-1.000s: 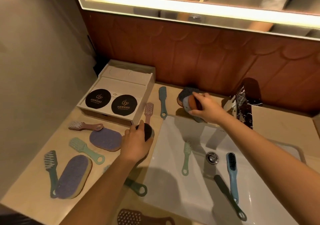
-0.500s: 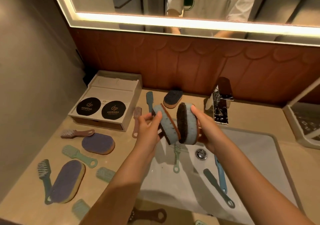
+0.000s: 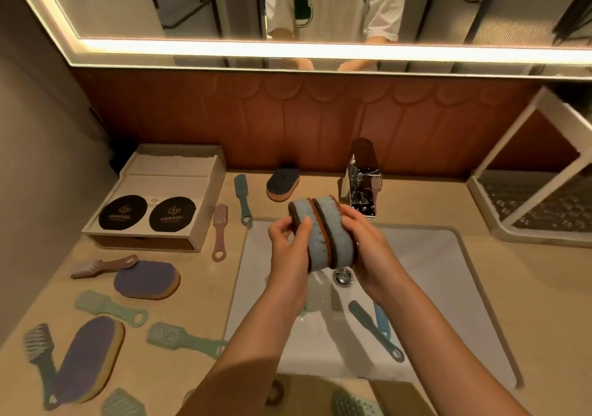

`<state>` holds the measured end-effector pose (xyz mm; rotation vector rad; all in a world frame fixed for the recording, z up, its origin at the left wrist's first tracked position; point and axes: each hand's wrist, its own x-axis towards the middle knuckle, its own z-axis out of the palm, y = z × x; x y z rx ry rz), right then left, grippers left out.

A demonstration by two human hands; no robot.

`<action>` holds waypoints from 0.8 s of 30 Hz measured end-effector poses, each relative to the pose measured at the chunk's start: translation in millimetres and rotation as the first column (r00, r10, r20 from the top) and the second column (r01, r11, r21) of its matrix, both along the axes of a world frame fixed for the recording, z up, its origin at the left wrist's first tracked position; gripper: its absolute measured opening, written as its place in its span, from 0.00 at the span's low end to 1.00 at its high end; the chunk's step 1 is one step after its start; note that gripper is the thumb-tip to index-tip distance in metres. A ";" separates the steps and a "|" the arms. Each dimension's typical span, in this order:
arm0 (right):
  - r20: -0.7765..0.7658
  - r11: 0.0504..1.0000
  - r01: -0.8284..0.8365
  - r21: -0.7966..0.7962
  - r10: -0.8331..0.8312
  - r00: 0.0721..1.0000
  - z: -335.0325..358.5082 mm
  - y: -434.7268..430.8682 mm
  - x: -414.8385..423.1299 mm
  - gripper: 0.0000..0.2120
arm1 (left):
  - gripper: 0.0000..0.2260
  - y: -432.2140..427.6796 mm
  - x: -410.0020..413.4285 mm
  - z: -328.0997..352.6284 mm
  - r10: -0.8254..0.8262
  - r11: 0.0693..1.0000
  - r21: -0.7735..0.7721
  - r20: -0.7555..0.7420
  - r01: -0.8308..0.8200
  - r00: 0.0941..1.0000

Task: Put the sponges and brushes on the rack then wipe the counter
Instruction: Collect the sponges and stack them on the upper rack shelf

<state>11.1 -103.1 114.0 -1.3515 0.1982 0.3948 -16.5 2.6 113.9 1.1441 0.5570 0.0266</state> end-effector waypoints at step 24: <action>0.193 0.966 -0.229 -0.122 0.250 0.949 23.3 -106.0 17.2 0.37 | 0.26 -104.9 15.4 35.1 -0.514 0.852 0.158 0.074 0.499 0.855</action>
